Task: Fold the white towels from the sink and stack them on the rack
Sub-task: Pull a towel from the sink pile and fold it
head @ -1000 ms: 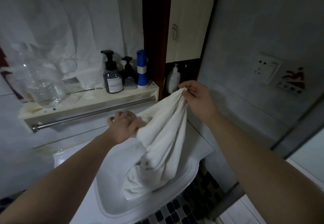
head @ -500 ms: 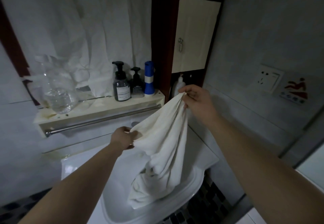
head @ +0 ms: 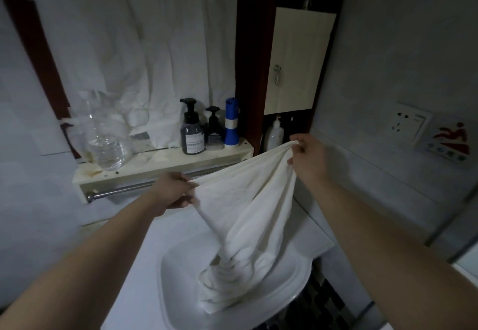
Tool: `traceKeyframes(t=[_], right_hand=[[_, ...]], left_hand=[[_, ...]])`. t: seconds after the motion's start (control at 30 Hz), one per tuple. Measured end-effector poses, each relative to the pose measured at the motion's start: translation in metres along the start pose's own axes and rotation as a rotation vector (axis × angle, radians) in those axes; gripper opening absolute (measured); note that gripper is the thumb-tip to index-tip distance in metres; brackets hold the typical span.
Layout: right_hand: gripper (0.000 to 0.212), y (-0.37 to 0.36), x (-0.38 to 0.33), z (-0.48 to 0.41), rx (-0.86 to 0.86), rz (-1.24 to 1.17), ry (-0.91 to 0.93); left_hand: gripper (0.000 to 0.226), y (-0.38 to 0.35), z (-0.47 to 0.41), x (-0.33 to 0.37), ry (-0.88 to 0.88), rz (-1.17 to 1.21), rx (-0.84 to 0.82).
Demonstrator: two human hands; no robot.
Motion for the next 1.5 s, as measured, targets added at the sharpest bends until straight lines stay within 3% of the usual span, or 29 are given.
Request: traceKeyframes(t=[0.07,0.13,0.23,0.4,0.5,0.63,0.7,0.77,0.87,0.97,1.0,1.1,1.23,1.4,1.5], right_hand=[[0.053,0.001,-0.013,-0.005,0.008,-0.043,0.013],[0.047,0.003,-0.031,-0.011,0.012,-0.09,0.038],[0.042,0.009,-0.06,-0.019,0.013,-0.127,0.087],[0.037,0.015,-0.088,-0.029,-0.008,-0.137,0.18],[0.031,0.014,-0.1,-0.031,-0.048,-0.102,0.239],[0.028,0.011,-0.11,-0.039,-0.079,-0.077,0.259],[0.028,0.009,-0.114,-0.042,-0.082,-0.042,0.273],[0.026,0.008,-0.122,-0.044,-0.085,-0.047,0.285],[0.029,0.007,-0.133,-0.051,-0.098,-0.019,0.275],[0.038,0.008,-0.145,-0.06,-0.096,-0.022,0.258],[0.042,0.008,-0.153,-0.065,-0.105,-0.024,0.265],[0.046,0.008,-0.173,-0.074,-0.137,-0.183,0.254],[0.058,0.003,-0.195,-0.081,-0.195,-0.27,0.324],[0.03,-0.02,-0.214,-0.076,-0.172,-0.685,0.355],[0.048,-0.037,-0.229,-0.078,-0.196,-0.674,0.353]], left_hand=[[0.01,0.001,0.005,0.017,-0.115,0.158,0.083],[0.022,0.01,0.008,0.034,-0.294,0.13,0.166],[0.034,0.027,0.024,0.059,-0.507,-0.18,0.16],[0.049,0.048,0.042,0.087,-0.524,-0.448,0.145],[0.033,0.061,0.06,0.096,-0.549,-0.674,0.135],[0.04,0.078,0.082,0.102,-0.714,-1.209,0.124],[0.035,0.085,0.084,0.106,-0.748,-1.308,0.18],[0.029,0.089,0.085,0.11,-0.717,-1.196,0.301],[0.007,0.09,0.087,0.116,-0.678,-0.63,0.371],[0.039,0.085,0.085,0.127,-0.712,-0.181,0.392],[0.041,0.084,0.085,0.136,-0.703,-0.031,0.372],[0.014,0.082,0.087,0.16,-0.703,0.345,0.297],[0.009,0.085,0.102,0.19,-0.781,0.499,0.325],[0.024,0.094,0.13,0.211,-0.964,0.566,0.412],[0.03,0.097,0.141,0.208,-0.959,0.505,0.508]])
Point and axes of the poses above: each hand's wrist, its own z-axis away from the middle knuckle, its own y-axis out of the back of the hand, x = y × z, the point moved 1 cm from there along -z, towards the middle knuckle, and after that the axes turned 11 degrees about -x, right-handed, at the moved point
